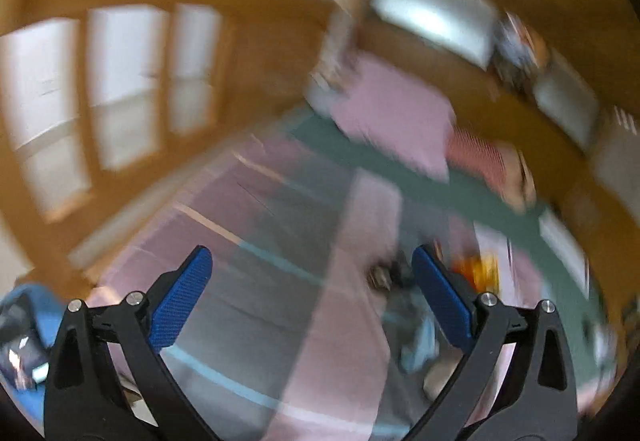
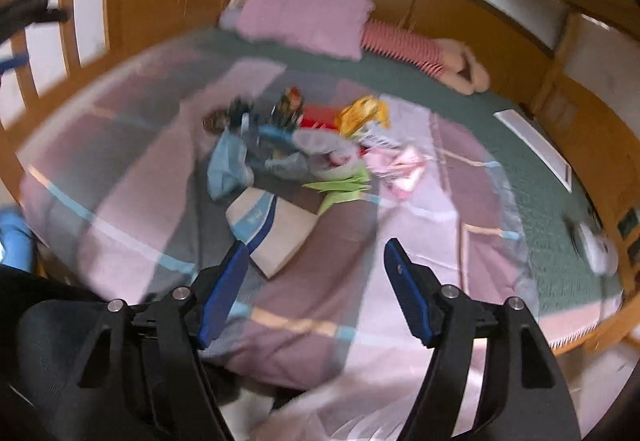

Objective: Collect trash
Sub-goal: 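Reach the right tool to the white paper cup and close on it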

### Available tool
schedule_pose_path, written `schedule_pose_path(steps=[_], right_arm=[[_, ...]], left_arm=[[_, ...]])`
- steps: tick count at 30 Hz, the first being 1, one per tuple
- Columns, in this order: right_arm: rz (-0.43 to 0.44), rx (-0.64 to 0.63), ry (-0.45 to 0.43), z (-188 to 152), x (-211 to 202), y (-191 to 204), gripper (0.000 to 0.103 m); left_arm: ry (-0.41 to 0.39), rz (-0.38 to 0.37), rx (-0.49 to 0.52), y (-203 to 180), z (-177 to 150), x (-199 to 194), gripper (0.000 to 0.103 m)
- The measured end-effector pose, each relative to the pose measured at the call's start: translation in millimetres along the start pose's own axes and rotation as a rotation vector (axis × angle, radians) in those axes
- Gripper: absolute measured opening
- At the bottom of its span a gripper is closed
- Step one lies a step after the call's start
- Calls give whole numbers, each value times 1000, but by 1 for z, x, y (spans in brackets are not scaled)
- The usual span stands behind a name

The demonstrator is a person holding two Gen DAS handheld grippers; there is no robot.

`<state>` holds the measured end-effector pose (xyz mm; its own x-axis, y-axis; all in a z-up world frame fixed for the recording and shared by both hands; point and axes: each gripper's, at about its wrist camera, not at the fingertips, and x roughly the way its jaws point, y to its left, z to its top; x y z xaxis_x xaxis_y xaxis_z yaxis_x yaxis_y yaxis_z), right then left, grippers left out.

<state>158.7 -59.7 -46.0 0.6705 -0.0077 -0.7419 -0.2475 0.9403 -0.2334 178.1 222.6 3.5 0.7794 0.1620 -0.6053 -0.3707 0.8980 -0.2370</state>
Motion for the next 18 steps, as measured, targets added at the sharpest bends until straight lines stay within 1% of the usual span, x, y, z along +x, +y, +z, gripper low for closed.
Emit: schedule_pose_path(steps=[1,2,3,4,5,6,7,9,10,11,12,13,15,18], right_arm=[[0,-34,20,6,17,7,76],[13,-77,46,12,35,16,76],[26,-107,75,16,50,23,77],[25,-130,95,18,63,27,77],[23,-166,118,21,79,34,78],[18,-195,137,23,93,37,78],[12,-216,147,24,104,40,78],[31,-254,174,27,124,44,78],[45,-270,189,28,133,46,79],[50,-286,203,29,140,48,80],[53,-304,207,30,145,50,84],[62,-315,204,32,147,51,84],[85,-320,213,34,149,53,84],[118,-334,228,33,149,59,83]], left_arm=[[54,-32,49,-10,-3,21,95],[105,-61,88,-20,-9,39,82],[153,-88,121,-26,-14,58,75],[200,-112,151,-31,-23,74,66],[255,-132,169,-32,-31,89,63],[328,-144,174,-34,-44,103,62],[394,-167,157,-34,-50,119,62],[456,-225,113,-28,-52,138,67],[477,-235,115,-26,-52,144,76],[484,-243,131,-27,-55,147,81],[484,-242,157,-31,-56,148,83],[484,-234,181,-37,-59,149,85],[491,-236,219,-46,-63,154,87],[518,-253,244,-58,-65,166,87]])
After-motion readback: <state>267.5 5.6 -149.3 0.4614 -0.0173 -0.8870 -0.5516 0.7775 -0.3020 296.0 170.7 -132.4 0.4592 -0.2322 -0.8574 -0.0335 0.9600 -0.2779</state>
